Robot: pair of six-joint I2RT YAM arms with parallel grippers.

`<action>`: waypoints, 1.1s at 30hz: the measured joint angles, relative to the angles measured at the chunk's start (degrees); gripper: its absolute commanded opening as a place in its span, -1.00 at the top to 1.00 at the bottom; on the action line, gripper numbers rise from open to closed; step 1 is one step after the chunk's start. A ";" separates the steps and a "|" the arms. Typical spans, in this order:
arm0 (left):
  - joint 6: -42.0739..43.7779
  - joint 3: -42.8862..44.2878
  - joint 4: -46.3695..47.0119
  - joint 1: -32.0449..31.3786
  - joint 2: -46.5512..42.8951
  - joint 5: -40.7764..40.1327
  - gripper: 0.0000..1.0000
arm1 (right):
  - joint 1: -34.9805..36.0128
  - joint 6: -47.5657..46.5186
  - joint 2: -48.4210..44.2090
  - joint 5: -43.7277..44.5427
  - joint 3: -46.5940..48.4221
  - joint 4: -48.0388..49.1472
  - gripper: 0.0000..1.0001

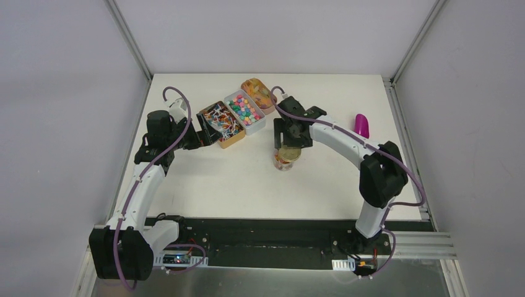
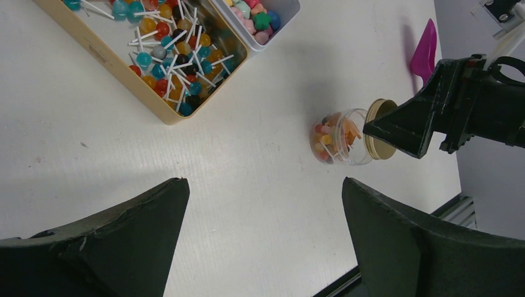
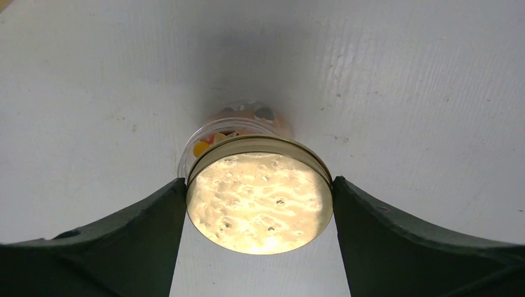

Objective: Pack the candies
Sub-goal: Close the bottle lid on the packing bottle.

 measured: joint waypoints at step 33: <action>0.00 0.00 0.00 0.00 0.00 -0.02 -0.98 | 1.18 -0.59 5.22 -2.40 2.67 -1.97 -0.99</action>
